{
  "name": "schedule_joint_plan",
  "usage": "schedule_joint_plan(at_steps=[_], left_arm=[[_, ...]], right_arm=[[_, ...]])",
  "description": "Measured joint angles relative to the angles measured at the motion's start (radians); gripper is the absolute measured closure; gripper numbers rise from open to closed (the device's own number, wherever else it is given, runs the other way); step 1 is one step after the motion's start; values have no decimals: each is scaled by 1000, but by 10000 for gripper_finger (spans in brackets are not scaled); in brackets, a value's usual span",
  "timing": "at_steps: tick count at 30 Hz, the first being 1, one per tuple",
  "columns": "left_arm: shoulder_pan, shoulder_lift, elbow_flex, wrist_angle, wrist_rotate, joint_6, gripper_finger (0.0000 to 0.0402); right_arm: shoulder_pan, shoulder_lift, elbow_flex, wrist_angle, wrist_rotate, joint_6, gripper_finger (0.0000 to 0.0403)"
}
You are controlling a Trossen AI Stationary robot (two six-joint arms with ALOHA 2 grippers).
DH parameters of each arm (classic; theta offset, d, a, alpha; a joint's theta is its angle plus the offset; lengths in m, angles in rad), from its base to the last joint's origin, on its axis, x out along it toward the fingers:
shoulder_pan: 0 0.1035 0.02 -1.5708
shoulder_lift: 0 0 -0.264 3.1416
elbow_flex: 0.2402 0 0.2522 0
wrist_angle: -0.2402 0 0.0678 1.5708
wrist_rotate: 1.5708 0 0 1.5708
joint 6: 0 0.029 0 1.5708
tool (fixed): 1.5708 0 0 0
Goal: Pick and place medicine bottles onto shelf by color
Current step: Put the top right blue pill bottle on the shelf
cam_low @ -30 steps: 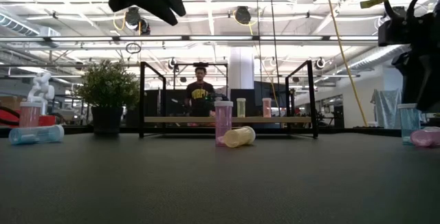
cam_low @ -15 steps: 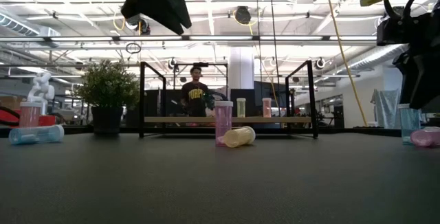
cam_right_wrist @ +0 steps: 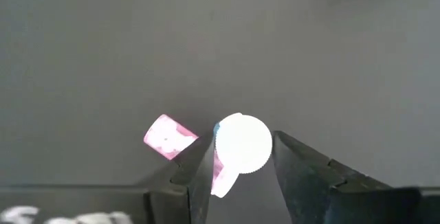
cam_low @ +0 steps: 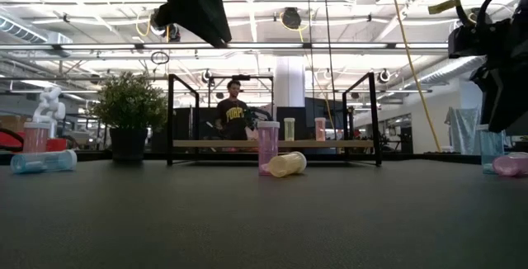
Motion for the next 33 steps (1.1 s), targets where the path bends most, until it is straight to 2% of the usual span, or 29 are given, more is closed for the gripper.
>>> schedule_joint_plan(at_steps=[7, 16, 23, 29, 33], left_arm=[[44, 0, 0, -1, 10, 38, 284], [50, 0, 0, -6, 60, 36, 284], [50, -19, 2, -143, 60, 5, 284], [50, -89, 1, -272, 78, -51, 284], [50, -156, 1, -202, 54, -104, 284]], right_arm=[[-39, -4, -36, 70, -54, -24, 289], [-69, -81, -35, 79, -104, -21, 290], [-122, -105, 24, 102, -190, 7, 290], [-162, -39, 145, 202, -208, -16, 289], [-202, 77, 239, 324, -209, -140, 289]])
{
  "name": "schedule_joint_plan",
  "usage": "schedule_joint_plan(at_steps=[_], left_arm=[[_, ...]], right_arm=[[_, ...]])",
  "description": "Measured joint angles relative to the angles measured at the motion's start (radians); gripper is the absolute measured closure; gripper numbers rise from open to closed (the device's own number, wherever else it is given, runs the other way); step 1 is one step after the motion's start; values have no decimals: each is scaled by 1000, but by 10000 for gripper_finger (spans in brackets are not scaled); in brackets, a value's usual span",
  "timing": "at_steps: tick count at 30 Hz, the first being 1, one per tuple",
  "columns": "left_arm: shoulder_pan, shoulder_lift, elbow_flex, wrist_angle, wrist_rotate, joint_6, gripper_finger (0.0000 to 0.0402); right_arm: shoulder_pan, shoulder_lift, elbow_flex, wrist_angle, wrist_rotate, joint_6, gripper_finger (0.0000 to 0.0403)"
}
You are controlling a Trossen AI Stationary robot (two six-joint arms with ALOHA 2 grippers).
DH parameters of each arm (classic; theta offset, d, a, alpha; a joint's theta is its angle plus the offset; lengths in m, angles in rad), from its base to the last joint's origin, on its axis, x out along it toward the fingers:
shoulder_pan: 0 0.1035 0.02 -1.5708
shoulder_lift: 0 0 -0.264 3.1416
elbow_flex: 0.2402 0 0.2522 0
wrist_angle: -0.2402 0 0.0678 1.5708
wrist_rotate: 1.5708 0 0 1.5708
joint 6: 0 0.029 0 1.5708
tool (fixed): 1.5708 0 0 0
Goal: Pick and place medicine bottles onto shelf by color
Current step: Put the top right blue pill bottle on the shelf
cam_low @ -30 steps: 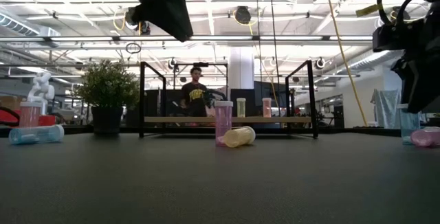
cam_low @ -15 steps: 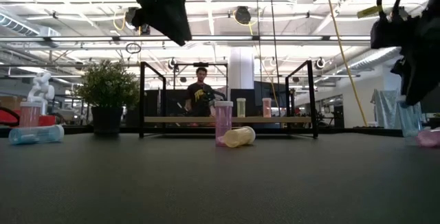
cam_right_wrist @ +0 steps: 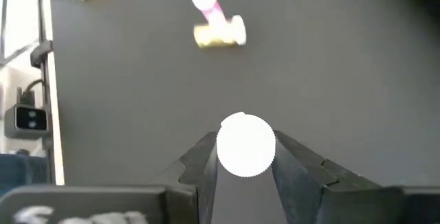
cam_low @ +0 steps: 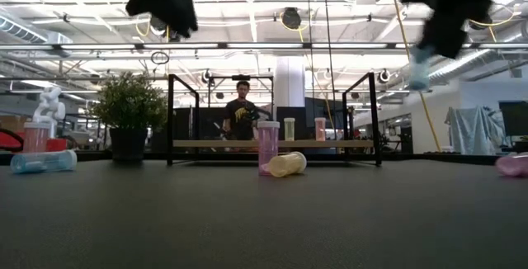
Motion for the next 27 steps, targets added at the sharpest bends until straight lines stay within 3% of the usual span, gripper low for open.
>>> schedule_joint_plan(at_steps=[3, 7, 16, 22, 27], left_arm=[[0, -40, 0, 98, -7, 20, 284], [17, -90, 0, 134, -9, 166, 284], [175, -232, 0, 118, 4, 440, 284], [262, -292, 0, 101, 42, 590, 284], [313, -298, -1, 55, 73, 654, 284]], right_arm=[[-44, 126, 108, 40, -1, -131, 289], [-124, 317, 305, 23, 2, -255, 289], [-372, 645, 748, 29, 2, -557, 289], [-546, 736, 808, 167, 2, -617, 289], [-654, 785, 855, 205, -82, -473, 289]])
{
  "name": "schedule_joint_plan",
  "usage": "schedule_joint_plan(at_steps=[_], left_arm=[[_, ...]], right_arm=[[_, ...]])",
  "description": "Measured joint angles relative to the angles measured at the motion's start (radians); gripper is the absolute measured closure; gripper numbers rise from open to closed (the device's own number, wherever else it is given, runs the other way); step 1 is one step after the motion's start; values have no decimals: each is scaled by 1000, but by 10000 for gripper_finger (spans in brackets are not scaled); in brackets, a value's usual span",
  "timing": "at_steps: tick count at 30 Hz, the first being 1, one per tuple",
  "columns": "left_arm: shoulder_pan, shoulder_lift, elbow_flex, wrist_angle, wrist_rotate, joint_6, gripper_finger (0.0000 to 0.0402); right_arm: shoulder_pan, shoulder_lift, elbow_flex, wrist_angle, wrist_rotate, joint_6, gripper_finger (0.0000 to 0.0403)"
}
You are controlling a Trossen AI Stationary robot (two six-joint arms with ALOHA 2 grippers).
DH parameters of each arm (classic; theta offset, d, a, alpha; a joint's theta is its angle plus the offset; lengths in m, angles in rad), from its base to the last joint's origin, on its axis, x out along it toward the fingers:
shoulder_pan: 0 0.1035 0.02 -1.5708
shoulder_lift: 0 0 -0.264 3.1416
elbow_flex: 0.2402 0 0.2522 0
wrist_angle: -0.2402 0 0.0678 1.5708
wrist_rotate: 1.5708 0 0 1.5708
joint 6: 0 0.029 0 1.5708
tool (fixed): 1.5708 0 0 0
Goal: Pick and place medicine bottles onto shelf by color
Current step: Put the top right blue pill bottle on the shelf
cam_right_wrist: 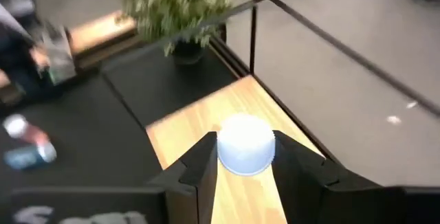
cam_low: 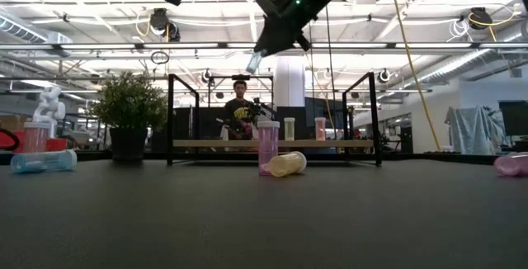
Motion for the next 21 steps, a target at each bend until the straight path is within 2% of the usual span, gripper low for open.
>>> schedule_joint_plan(at_steps=[8, 14, 21], left_arm=[[100, 29, 0, 49, 4, 130, 284], [175, 52, 0, 61, 21, 154, 284], [265, 112, 0, 73, 27, 190, 284]], right_arm=[[-84, 93, 173, -112, -23, -115, 289], [-107, 144, 207, -165, -26, -230, 288], [-119, 237, 207, -162, -25, -571, 288]])
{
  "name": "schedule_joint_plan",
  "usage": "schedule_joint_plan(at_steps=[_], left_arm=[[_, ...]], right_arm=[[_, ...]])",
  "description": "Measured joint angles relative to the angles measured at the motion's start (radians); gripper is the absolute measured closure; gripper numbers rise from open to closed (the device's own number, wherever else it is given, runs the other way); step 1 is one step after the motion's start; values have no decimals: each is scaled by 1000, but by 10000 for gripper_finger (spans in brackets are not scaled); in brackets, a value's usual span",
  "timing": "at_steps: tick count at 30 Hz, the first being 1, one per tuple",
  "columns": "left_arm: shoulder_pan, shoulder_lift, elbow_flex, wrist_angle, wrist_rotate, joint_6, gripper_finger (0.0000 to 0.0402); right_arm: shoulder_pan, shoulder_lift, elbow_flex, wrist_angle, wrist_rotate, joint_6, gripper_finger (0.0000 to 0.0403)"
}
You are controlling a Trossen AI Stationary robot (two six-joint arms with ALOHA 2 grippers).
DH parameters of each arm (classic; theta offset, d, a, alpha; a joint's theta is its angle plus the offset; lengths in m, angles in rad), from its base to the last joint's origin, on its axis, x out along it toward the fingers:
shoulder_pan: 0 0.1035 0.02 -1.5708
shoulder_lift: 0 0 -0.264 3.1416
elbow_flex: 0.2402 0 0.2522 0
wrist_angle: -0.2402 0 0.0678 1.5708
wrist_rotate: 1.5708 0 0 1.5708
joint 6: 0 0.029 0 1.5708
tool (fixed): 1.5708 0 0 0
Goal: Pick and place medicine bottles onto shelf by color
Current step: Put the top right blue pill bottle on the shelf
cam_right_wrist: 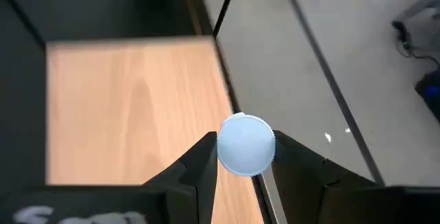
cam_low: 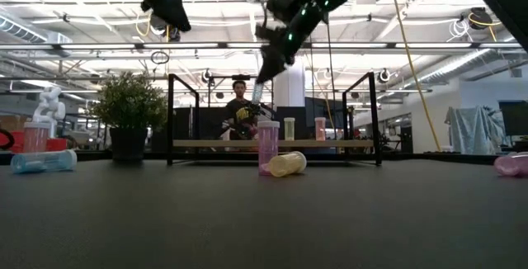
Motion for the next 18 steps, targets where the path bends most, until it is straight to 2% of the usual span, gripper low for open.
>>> schedule_joint_plan(at_steps=[7, 11, 18], left_arm=[[69, 96, 0, 12, 50, -30, 284], [90, 138, 0, 51, 59, -34, 284], [129, 160, 0, 159, 122, -67, 284]], right_arm=[[-8, 53, -1, -60, 4, -90, 288], [-13, 55, 0, -4, 0, -118, 288], [-76, 139, 129, -51, -71, -99, 288]])
